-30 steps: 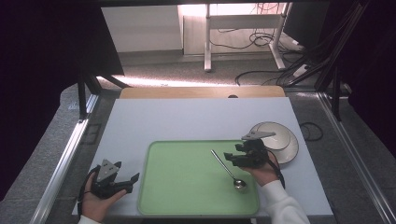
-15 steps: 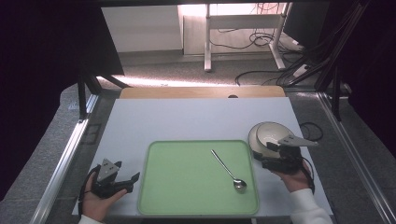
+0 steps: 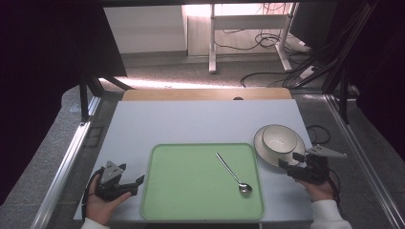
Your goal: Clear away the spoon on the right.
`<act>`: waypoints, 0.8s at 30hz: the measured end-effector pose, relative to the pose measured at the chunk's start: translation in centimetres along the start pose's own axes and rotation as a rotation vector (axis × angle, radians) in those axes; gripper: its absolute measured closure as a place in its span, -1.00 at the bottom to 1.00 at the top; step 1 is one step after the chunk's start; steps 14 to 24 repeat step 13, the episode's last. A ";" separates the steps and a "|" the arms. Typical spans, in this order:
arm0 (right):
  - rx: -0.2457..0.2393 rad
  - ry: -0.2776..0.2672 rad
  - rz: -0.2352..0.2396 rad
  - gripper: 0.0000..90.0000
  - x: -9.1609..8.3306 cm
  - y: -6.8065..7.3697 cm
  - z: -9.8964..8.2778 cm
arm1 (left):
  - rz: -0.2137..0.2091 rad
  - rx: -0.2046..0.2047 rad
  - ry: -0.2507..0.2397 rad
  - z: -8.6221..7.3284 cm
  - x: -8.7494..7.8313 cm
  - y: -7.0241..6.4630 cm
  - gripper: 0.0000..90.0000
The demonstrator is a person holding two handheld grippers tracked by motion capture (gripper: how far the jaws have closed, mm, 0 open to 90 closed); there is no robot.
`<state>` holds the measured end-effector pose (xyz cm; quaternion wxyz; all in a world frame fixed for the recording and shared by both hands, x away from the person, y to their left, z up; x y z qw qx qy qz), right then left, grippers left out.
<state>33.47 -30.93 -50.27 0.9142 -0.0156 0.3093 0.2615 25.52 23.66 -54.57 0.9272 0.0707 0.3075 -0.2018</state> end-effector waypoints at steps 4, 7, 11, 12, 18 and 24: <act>-0.021 0.001 0.001 -0.32 0.1 0.5 0.1 | -0.003 0.001 0.001 0.0 0.1 0.0 -0.59; -0.033 0.002 0.001 -0.33 0.1 0.8 0.2 | -0.004 0.004 0.001 0.1 0.1 -0.1 -0.59; -0.034 0.002 -0.003 -0.36 0.1 0.8 0.2 | -0.004 0.004 0.000 0.1 0.1 -0.1 -0.59; -0.034 0.003 -0.006 -0.36 0.1 0.8 0.2 | -0.003 0.005 0.001 0.1 0.1 -0.1 -0.59; -0.033 0.005 -0.006 -0.37 0.2 0.7 0.2 | -0.002 0.004 0.002 0.1 0.1 -0.1 -0.59; -0.033 0.005 -0.006 -0.37 0.2 0.7 0.2 | -0.002 0.004 0.002 0.1 0.1 -0.1 -0.59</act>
Point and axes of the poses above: each handheld gripper's, and its own axes: x roughly forward along the jaws, z roughly out of its top, y roughly to its left, the point moved 5 cm from there along x, roughly forward along the jaws, and after that the axes turned 1 degree about z, right-handed, at the moved point
